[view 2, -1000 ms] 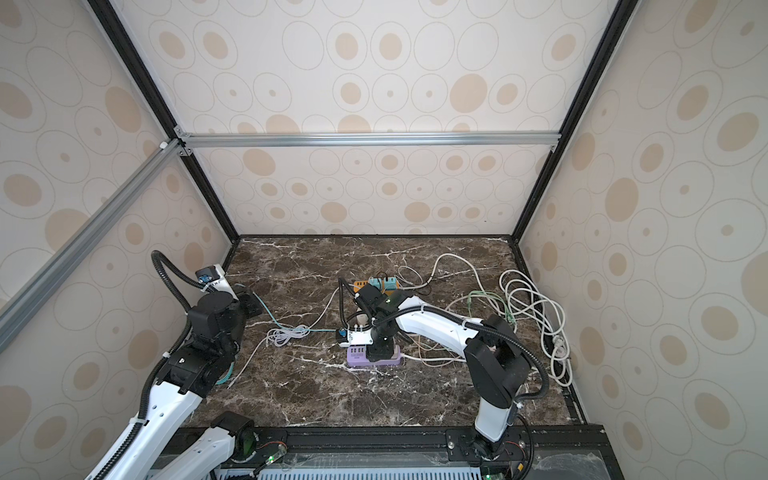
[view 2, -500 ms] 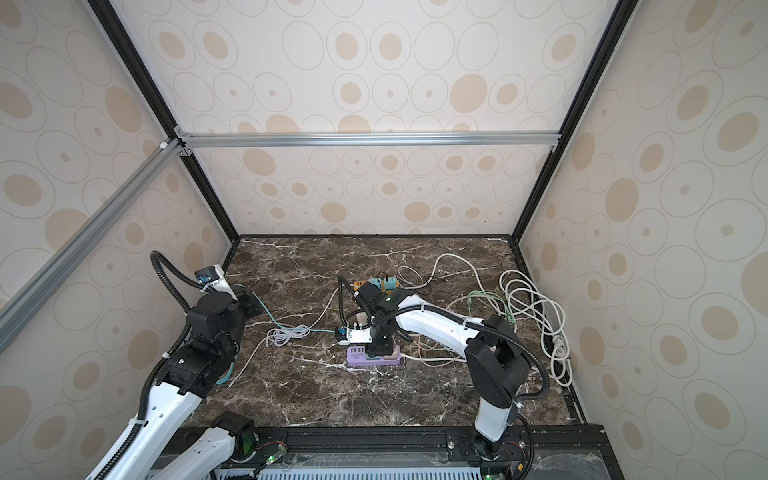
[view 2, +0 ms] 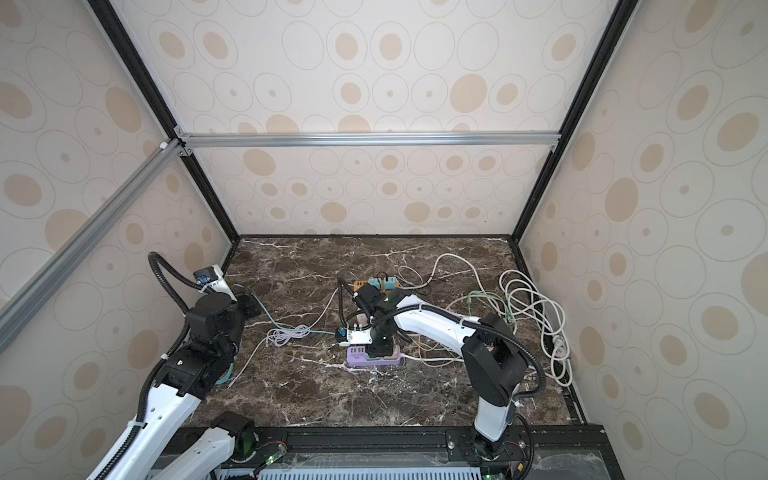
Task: Insert the plug
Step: 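Press the teal charger down into the purple strip socket with right gripper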
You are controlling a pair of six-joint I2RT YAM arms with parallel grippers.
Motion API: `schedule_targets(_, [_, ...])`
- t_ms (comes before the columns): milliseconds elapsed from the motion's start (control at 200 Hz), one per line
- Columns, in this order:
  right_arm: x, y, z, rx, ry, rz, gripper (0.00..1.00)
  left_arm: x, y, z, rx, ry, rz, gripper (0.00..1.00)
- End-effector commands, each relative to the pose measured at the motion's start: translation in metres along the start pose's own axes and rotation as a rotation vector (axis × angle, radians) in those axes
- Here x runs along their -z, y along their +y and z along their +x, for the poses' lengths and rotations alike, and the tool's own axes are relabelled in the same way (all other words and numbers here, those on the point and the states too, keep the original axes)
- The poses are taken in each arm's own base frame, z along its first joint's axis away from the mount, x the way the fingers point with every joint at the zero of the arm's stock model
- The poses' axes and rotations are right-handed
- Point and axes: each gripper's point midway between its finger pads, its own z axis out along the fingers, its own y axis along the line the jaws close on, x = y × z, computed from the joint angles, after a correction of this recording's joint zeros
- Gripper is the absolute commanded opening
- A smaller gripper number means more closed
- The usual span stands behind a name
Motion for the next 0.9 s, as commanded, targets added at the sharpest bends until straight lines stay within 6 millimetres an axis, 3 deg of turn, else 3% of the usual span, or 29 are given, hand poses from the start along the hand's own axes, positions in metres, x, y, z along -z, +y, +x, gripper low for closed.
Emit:
schedule_targets(0, [-0.012, 0.012, 0.021, 0.01, 0.079, -0.064, 0.07, 0.002, 0.004, -0.004, -0.008, -0.012, -0.01, 0.0])
schedule_targets(65, [-0.016, 0.015, 0.025, 0.015, 0.089, -0.078, 0.0, 0.002, 0.003, -0.003, -0.009, -0.009, -0.008, 0.0])
schedule_targets(585, [-0.048, 0.028, 0.062, 0.035, 0.257, -0.136, 0.0, 0.001, 0.003, -0.001, -0.011, -0.007, -0.004, 0.0])
schedule_targets(805, [-0.042, 0.024, 0.052, 0.038, 0.209, -0.105, 0.0, -0.001, 0.0, -0.001, -0.013, -0.004, 0.004, 0.0])
schedule_targets(895, [-0.031, 0.021, 0.041, 0.028, 0.167, -0.087, 0.13, -0.001, -0.001, -0.001, -0.013, -0.002, 0.006, 0.0])
